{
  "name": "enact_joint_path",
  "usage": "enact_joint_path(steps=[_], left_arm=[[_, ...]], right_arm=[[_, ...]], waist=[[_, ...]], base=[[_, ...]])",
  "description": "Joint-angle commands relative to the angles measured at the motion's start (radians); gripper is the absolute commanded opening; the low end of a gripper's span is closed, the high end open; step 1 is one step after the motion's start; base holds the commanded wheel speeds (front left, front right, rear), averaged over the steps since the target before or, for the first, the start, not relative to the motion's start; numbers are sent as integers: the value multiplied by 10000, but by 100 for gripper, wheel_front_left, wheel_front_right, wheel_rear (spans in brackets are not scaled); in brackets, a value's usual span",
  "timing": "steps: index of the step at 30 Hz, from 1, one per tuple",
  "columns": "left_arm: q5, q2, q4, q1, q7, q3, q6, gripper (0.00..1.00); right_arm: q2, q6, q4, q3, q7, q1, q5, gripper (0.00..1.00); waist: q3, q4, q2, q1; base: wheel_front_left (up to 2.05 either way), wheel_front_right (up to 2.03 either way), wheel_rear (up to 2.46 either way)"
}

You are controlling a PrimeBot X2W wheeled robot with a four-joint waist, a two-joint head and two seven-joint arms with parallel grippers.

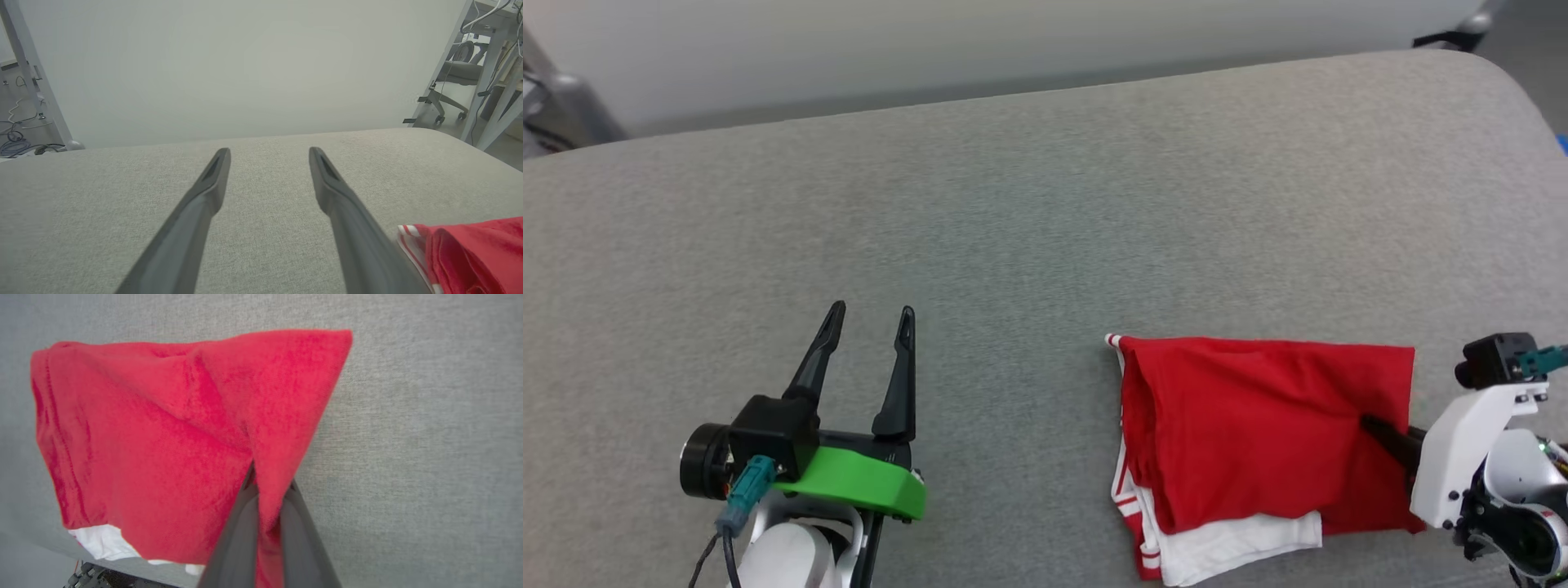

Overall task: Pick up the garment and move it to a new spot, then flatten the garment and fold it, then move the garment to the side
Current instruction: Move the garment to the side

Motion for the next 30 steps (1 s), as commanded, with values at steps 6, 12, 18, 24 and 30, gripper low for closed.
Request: enact_joint_path(steps=[6, 12, 18, 24, 30], left_arm=[[138, 259, -451, -398, 314, 10, 17, 100], [475, 398, -1100, -1494, 857, -298, -153, 100], [788, 658, -1518, -2488, 1351, -546, -460, 100], [1065, 707, -1775, -3552, 1626, -863, -806, 100], [1164, 657, -1873, -4128, 1664, -1025, -951, 100]], right_arm=[[-235, -7, 313, -82, -393, -1239, -226, 0], [-1209, -7, 1563, -315, -1623, -2982, -754, 0], [-1975, -7, 2982, -1007, -2542, -4400, -998, 0], [-2836, -7, 4659, -1778, -3335, -5388, -967, 0], [-3103, -7, 5765, -1695, -4070, -5937, -778, 0]], waist=[[1054, -2425, 0, 0], [2506, -2560, 0, 0], [3742, -2135, 0, 0], [4594, -1602, 0, 0], [5116, -1295, 0, 0]], base=[[0, 0, 0], [0, 0, 0], [0, 0, 0], [0, 0, 0], [0, 0, 0]])
